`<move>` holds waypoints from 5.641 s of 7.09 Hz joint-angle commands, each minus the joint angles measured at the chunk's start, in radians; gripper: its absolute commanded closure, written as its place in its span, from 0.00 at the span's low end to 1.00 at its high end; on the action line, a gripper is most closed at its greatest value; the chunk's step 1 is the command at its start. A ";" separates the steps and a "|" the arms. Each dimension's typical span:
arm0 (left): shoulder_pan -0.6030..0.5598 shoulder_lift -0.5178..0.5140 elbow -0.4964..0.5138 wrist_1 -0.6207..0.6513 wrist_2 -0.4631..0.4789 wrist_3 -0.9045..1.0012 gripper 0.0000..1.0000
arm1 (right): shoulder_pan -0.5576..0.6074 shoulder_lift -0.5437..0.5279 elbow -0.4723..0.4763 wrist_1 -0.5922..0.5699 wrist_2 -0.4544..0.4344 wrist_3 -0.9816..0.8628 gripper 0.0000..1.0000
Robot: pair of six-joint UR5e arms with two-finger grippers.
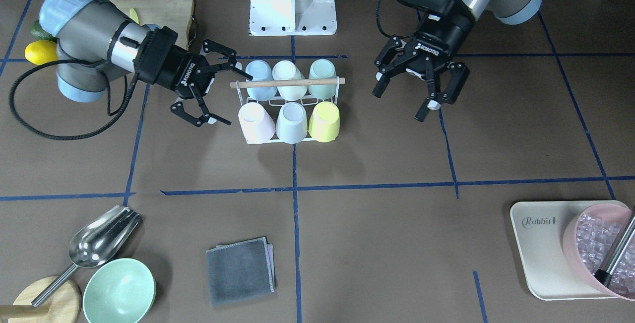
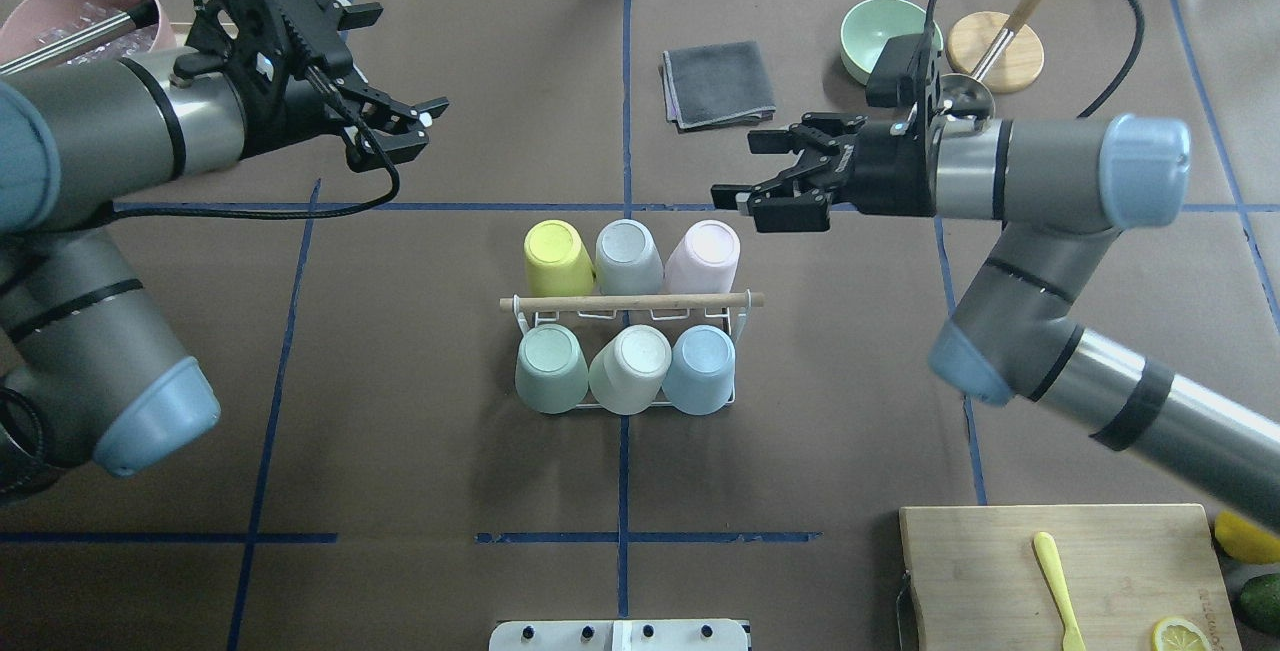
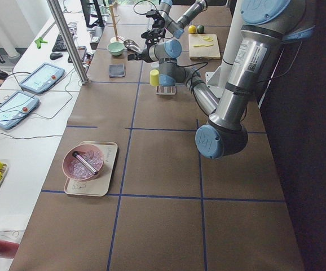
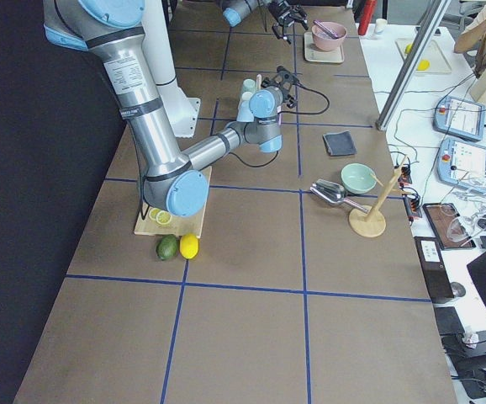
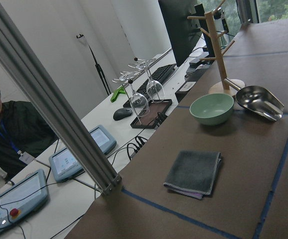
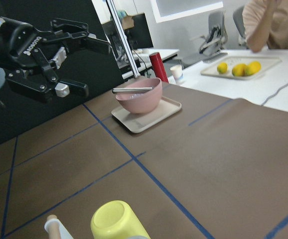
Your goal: Place cup on cup holder
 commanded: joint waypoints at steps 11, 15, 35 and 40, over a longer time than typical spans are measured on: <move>-0.694 0.382 0.188 0.760 -0.703 -0.012 0.00 | 0.711 -0.487 0.207 -1.244 0.280 -0.335 0.00; -0.741 0.458 0.251 0.760 -0.680 0.146 0.00 | 0.825 -0.493 0.170 -1.595 0.158 -0.811 0.00; -0.798 0.470 0.254 0.764 -0.752 0.256 0.00 | 0.872 -0.482 0.094 -1.459 0.193 -0.838 0.00; -0.798 0.470 0.253 0.764 -0.752 0.255 0.00 | 0.870 -0.482 0.093 -1.459 0.193 -0.840 0.00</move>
